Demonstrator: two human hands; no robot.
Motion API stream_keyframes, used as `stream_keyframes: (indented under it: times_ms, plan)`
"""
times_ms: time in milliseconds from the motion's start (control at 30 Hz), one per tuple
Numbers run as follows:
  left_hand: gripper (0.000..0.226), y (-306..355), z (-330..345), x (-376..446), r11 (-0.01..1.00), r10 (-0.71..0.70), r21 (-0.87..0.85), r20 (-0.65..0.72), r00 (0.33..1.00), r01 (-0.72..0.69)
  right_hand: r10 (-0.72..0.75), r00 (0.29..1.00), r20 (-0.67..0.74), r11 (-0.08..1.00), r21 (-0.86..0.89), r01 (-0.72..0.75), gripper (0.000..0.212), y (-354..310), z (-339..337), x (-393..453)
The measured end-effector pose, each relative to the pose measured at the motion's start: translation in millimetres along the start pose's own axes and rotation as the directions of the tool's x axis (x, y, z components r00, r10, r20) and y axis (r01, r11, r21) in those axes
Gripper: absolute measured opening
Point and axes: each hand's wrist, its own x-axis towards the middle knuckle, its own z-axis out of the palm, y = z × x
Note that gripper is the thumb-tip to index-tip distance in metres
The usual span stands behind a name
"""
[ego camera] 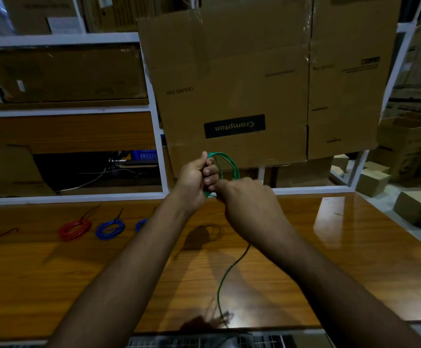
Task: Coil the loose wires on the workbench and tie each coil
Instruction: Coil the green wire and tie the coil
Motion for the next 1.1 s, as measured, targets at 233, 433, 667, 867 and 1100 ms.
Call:
stream_keyframes:
  times_ms: [233, 433, 667, 867, 1100]
  plan:
    - [0.032, -2, -1, -4, 0.988, -0.067, 0.148, 0.108, 0.992, 0.050, 0.117, 0.940, -0.319, 0.985, 0.155, -0.070, 0.011, 39, 7, 27]
    - [0.038, -1, 7, -4, 0.980, -0.184, 0.118, 0.231, 0.956, 0.160, 0.186, 0.938, -0.291, 0.963, 0.243, -0.116, 0.026, 66, 22, 50]
    - [0.032, 2, 4, -1, 0.973, -0.229, 0.095, 0.285, 0.931, 0.210, -0.026, 0.984, 0.177, 0.583, 0.802, -0.129, 0.039, 89, 29, 52]
    - [0.037, 1, 2, 5, 0.964, -0.206, 0.212, 0.229, 0.951, 0.158, 0.126, 0.991, 0.053, 0.627, 0.769, -0.121, 0.050, 93, 29, 56]
    - [0.038, 4, 4, 8, 0.905, -0.043, 0.424, 0.171, 0.984, -0.034, 0.203, 0.967, 0.154, 0.429, 0.874, -0.229, 0.045, 91, 32, 51]
